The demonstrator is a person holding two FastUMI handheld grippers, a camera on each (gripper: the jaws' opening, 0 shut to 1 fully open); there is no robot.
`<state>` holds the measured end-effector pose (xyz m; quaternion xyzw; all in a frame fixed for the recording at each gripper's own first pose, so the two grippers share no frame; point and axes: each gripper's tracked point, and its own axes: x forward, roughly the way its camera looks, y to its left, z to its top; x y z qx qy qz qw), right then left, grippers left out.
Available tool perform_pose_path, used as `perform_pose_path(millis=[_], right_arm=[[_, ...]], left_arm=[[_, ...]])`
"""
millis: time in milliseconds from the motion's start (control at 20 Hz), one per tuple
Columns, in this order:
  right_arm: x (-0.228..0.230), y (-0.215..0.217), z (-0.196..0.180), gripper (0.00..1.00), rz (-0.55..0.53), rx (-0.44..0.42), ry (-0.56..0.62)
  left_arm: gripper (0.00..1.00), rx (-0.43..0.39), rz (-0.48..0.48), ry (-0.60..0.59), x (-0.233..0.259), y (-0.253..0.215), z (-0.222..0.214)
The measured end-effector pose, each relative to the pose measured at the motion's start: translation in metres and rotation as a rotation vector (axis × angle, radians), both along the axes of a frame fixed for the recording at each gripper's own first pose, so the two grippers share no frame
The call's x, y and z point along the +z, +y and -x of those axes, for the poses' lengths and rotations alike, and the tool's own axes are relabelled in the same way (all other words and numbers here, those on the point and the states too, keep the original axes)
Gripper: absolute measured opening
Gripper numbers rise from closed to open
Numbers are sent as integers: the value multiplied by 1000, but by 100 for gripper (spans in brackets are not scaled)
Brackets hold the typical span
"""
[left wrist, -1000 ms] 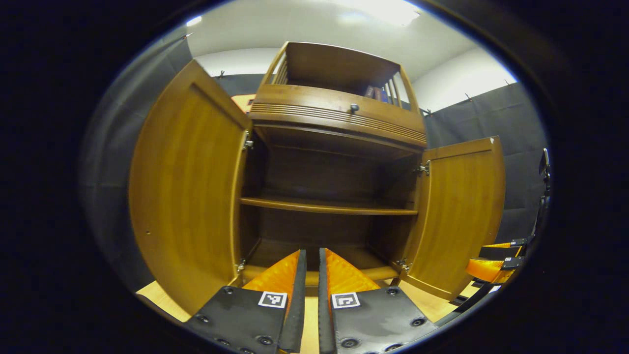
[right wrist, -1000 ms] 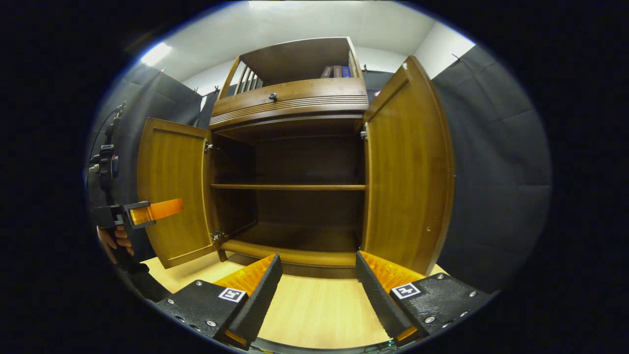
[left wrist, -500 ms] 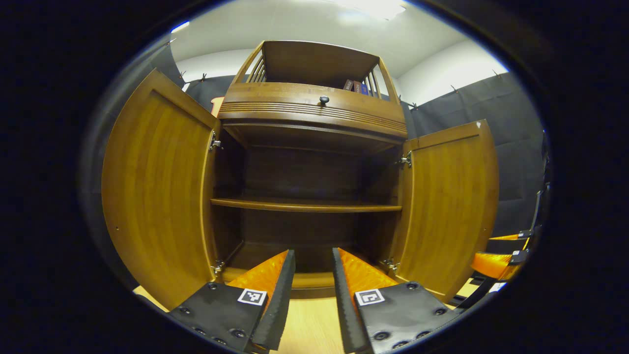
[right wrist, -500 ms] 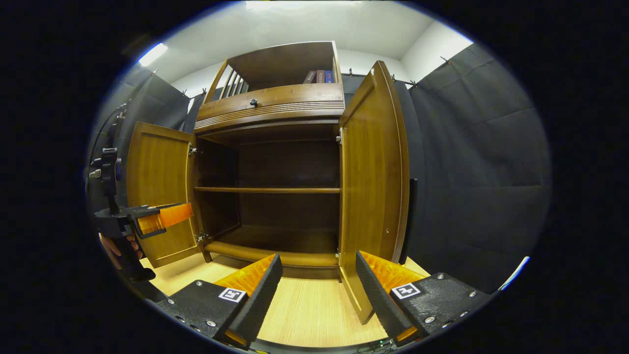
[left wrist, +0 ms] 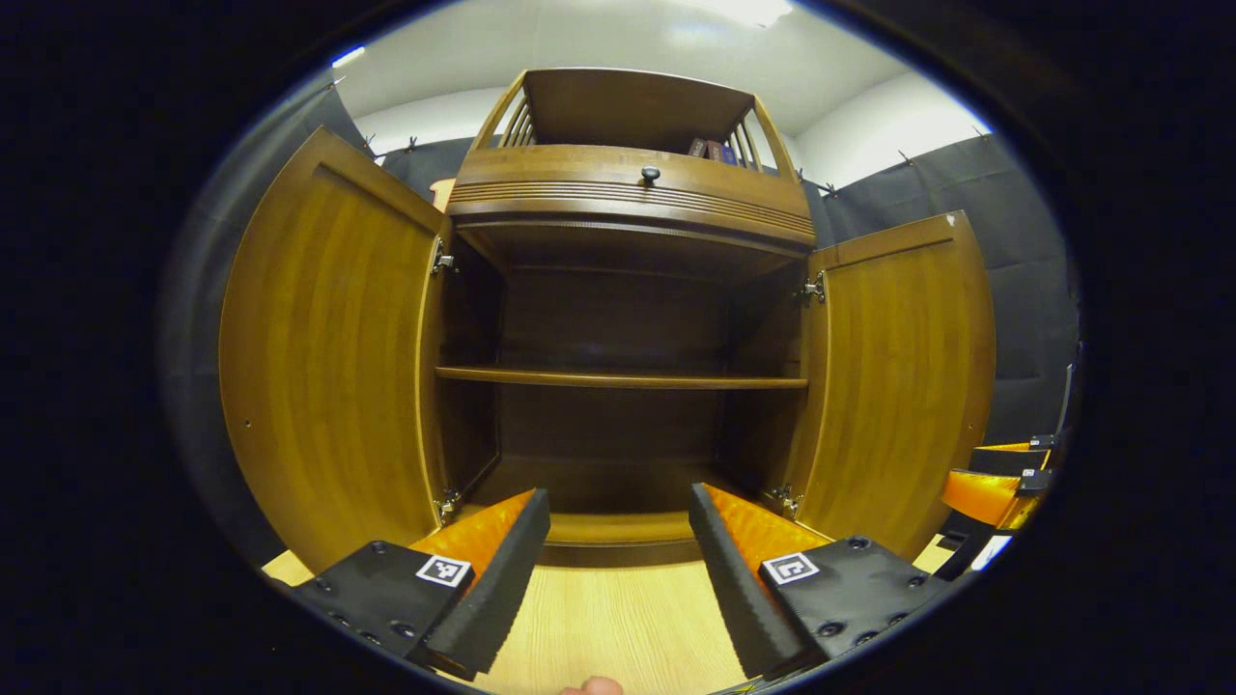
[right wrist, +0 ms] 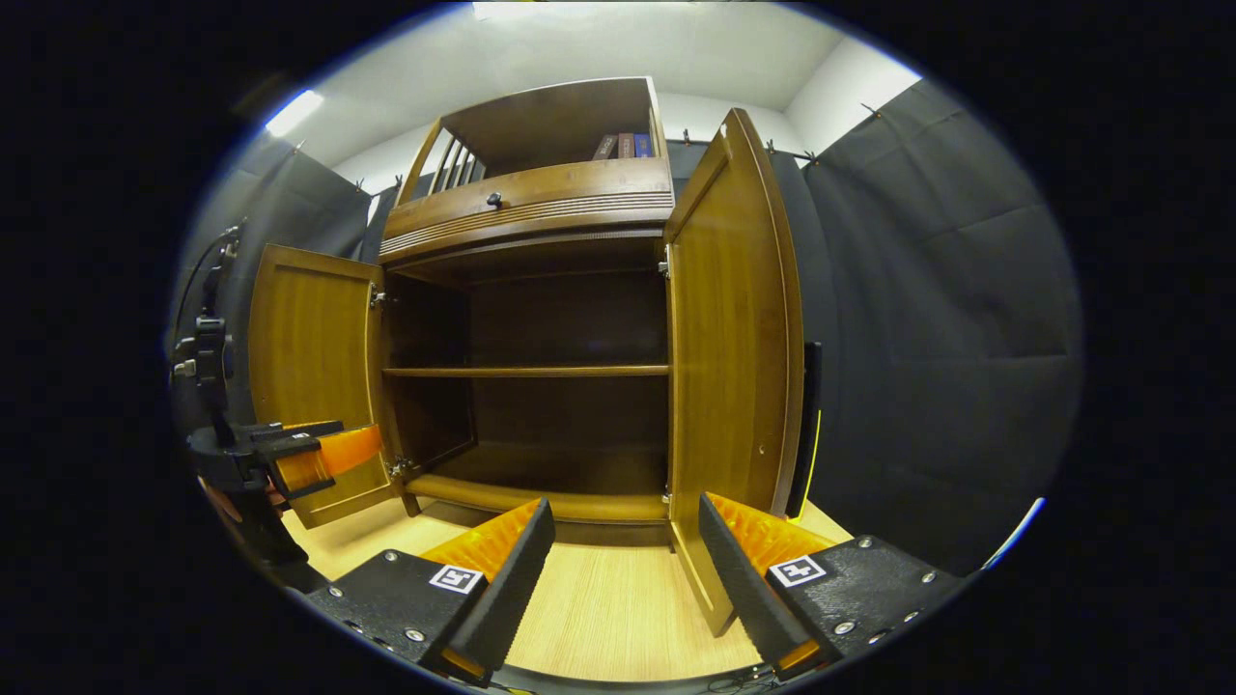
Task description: Open the right door of the double-door shoe cabinet with the right hand, and open the left door with the left hand.
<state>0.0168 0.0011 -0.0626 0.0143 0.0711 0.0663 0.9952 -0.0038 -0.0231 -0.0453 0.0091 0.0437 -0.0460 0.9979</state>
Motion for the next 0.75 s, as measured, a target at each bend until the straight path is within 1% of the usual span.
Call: perform_pose_path(millis=[50,100,150,300,350,650,700,750], right_arm=[[-1,1,0,99,2,2,2],[-1,2,-1,92,3,4,3],[-2,3,-1,99,3,6,4],[-5,3,0,99,3,6,11],[-6,4,0,92,0,5,14],[-5,5,-1,92,-1,3,12],[-4,6,0,86,-1,2,10],[-5,6,-1,86,-1,2,10]], left_arm=[[94,9,4,5,-1,3,0],[94,17,9,10,-2,6,0],[94,20,14,12,-2,9,0],[94,30,7,14,-2,16,1],[94,30,0,13,-2,16,0],[94,25,-3,2,0,16,0],[94,22,-4,0,0,15,-1],[94,22,-4,-1,1,16,-1]])
